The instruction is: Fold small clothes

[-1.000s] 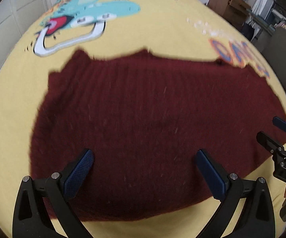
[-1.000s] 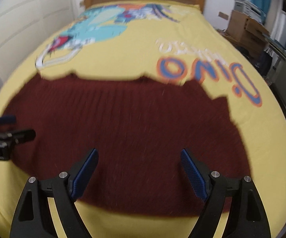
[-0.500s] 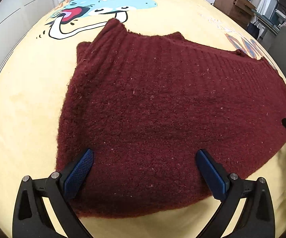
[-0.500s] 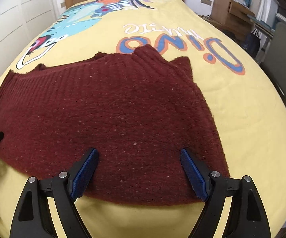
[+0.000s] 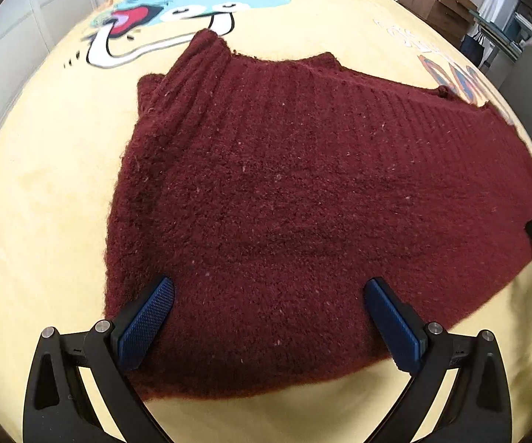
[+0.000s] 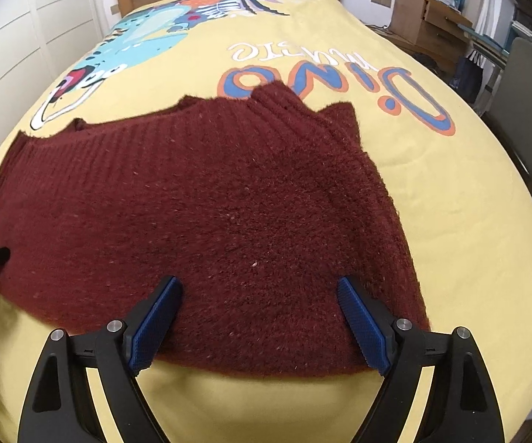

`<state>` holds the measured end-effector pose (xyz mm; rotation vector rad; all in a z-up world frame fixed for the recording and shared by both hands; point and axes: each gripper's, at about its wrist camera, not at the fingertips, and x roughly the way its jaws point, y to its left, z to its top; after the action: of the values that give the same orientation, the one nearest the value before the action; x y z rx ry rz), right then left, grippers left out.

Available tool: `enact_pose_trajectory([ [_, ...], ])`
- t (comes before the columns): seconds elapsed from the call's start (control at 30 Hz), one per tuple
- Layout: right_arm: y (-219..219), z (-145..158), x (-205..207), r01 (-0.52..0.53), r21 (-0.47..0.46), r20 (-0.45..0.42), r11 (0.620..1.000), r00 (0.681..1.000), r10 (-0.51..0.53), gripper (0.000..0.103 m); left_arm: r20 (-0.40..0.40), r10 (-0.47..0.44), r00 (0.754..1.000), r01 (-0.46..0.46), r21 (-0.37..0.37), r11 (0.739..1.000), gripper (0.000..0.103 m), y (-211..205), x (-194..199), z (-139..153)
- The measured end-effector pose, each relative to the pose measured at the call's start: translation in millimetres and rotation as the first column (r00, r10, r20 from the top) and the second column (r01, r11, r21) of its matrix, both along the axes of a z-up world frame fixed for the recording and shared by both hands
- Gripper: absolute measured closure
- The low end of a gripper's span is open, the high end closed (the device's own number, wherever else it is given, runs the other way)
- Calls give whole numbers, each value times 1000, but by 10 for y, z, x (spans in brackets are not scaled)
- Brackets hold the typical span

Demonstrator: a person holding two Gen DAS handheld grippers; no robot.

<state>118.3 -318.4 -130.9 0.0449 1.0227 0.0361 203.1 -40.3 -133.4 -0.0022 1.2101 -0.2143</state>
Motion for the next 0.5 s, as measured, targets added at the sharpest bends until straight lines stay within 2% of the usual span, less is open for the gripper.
enact_pose_trajectory([
  [0.1, 39, 122, -100, -12, 16, 3, 1000, 1000, 12, 15, -34, 19, 999, -22, -89, 996, 1, 140, 10, 156],
  [0.23, 52, 224, -305, -15, 21, 2, 1000, 1000, 15, 15, -50, 80, 996, -88, -170, 982, 1, 442, 37, 293],
  [0.27, 46, 230, -349, -13, 30, 0, 999, 1000, 13, 15, -49, 104, 993, -110, -171, 979, 1, 519, 46, 309],
  [0.33, 25, 223, -454, -9, 43, -9, 999, 1000, 9, 15, -60, 160, 985, -166, -125, 978, 1, 675, 81, 299],
  [0.5, -30, 142, -637, 6, 41, -40, 999, 999, -4, 15, -139, 201, 970, -224, -181, 958, 1, 901, 110, 76],
])
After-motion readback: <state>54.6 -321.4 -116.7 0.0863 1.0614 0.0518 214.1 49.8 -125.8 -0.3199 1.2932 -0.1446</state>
